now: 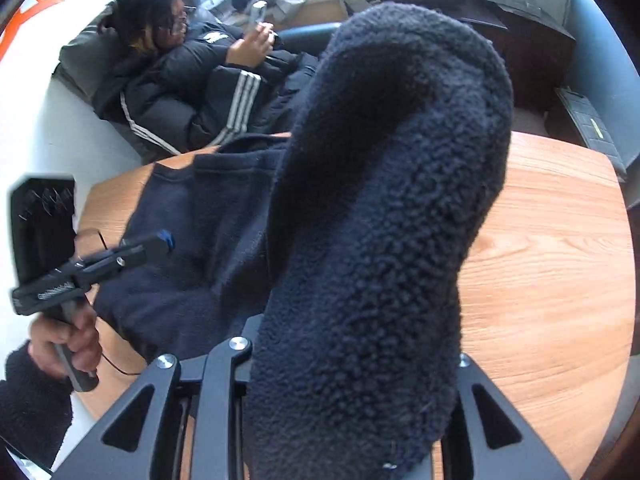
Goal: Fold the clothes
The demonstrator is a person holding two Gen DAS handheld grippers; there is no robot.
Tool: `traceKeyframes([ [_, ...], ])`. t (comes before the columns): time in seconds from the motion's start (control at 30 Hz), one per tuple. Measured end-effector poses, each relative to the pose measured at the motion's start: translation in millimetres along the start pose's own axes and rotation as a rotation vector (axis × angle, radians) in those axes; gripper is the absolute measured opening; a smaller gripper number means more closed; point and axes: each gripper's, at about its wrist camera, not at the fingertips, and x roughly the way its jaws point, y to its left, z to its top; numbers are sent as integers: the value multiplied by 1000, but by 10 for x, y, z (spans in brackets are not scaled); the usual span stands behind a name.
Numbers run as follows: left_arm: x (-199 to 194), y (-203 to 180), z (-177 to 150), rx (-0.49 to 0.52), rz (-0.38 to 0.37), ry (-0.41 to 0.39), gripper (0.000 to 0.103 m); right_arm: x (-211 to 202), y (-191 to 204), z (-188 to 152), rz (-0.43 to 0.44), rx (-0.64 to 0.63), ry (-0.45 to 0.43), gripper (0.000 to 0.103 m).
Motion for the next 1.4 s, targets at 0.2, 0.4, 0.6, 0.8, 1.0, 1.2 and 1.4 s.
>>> traceKeyframes([
  [0.2, 1471, 867, 422, -239, 56, 199, 2, 96, 38, -39, -33, 12, 25, 28],
  [0.4, 857, 722, 359, -181, 194, 74, 0, 25, -162, -30, -56, 25, 5, 28],
  [0.6, 1218, 926, 314, -145, 284, 91, 2, 29, -88, 22, -87, -3, -9, 28],
  [0.8, 1267, 908, 252, -169, 310, 25, 3, -132, 559, 157, -178, -199, -69, 28],
  [1.0, 1232, 1022, 177, -172, 246, -3, 3, -75, 1430, 200, -147, -368, -38, 28],
  [1.2, 1207, 1096, 105, -184, 212, -29, 3, 355, 1835, 393, -77, -255, 45, 29],
  [1.4, 1196, 1170, 39, -186, 173, -55, 3, 531, 1787, 651, -50, -98, 74, 29],
])
